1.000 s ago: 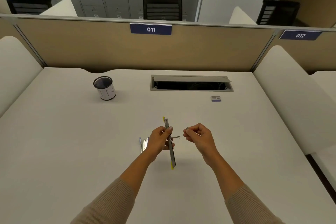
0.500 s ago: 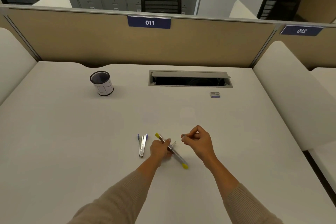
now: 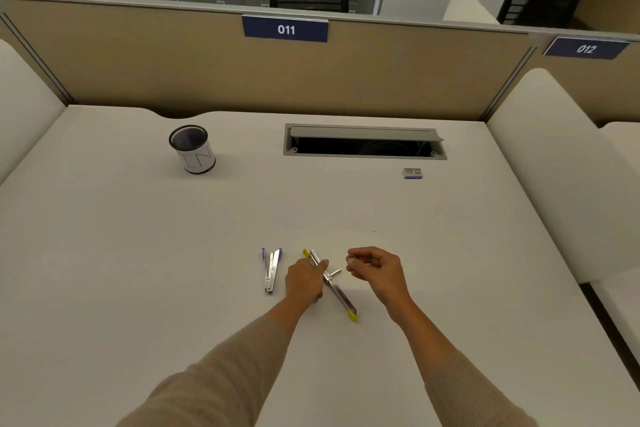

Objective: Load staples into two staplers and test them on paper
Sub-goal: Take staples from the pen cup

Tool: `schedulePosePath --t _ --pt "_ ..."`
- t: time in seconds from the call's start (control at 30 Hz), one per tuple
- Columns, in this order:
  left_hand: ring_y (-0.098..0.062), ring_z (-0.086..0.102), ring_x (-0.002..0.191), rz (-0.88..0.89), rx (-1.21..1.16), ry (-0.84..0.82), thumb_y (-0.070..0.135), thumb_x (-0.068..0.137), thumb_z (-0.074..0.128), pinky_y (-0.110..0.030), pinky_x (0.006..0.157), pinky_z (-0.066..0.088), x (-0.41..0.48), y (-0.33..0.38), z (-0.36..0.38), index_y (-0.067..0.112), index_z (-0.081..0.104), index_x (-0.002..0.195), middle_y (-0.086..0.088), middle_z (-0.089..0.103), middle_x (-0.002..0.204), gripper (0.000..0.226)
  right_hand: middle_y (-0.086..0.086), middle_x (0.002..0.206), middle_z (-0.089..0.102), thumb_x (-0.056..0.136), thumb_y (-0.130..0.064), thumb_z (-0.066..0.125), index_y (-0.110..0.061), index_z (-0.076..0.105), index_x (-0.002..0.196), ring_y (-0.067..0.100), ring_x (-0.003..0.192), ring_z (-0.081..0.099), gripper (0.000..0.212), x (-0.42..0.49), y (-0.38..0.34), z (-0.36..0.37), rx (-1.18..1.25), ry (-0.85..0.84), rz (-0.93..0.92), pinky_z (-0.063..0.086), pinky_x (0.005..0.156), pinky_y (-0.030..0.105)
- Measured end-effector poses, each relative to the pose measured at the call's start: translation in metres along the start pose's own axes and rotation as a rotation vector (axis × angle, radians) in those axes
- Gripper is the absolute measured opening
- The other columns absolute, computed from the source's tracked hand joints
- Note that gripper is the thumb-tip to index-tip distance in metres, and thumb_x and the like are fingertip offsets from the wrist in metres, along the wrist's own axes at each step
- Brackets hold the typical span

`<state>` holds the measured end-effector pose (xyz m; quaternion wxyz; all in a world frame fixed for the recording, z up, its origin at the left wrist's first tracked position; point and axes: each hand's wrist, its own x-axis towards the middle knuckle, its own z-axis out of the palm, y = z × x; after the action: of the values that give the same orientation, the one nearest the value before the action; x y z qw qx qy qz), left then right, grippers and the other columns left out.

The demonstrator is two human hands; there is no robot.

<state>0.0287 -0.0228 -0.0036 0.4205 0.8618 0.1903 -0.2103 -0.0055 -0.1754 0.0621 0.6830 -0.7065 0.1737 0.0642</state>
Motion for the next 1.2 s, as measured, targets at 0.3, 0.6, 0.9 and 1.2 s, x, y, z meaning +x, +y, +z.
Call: schedulePosePath --t 0.3,0.6,0.9,1.2 --pt "-0.020 0.061 0.096 0.506 0.200 0.431 0.028 0.097 0.054 -0.034 0.081 0.047 -0.002 -0.041 -0.064 0.016 0.064 0.112 0.003 0.063 0.114 0.021 0.004 0.081 0.076 0.081 -0.005 0.075 -0.015 0.077 0.091 0.018 0.074 0.073 0.014 0.018 -0.003 0.022 -0.072 -0.063 0.012 0.060 0.067 0.026" --pt "-0.020 0.000 0.151 0.239 0.494 0.318 0.032 0.105 0.024 -0.047 0.121 0.003 0.032 -0.116 -0.136 0.018 0.010 0.155 0.001 0.004 0.164 0.054 0.005 0.080 0.075 0.081 -0.006 0.073 -0.013 0.077 0.091 0.016 0.073 0.072 0.013 0.046 -0.026 0.100 -0.198 -0.225 -0.062 0.057 0.066 0.022" --pt "-0.023 -0.010 0.150 0.097 0.537 0.257 0.045 0.104 0.021 -0.050 0.120 -0.001 0.062 -0.142 -0.188 0.013 0.000 0.155 0.000 -0.007 0.164 0.064 -0.002 0.075 0.073 0.082 -0.014 0.076 -0.014 0.075 0.089 0.012 0.065 0.070 0.007 0.097 -0.084 0.213 -0.349 -0.353 -0.289 0.057 0.060 0.021" --pt "-0.021 -0.013 0.150 0.141 0.570 0.237 0.054 0.101 0.022 -0.047 0.121 -0.004 0.101 -0.141 -0.220 0.015 -0.002 0.155 0.002 -0.010 0.163 0.071 0.001 0.089 0.074 0.082 -0.022 0.075 -0.017 0.075 0.090 0.017 0.081 0.069 0.009 0.165 -0.128 0.293 -0.554 -0.188 -0.410 0.059 0.078 0.034"
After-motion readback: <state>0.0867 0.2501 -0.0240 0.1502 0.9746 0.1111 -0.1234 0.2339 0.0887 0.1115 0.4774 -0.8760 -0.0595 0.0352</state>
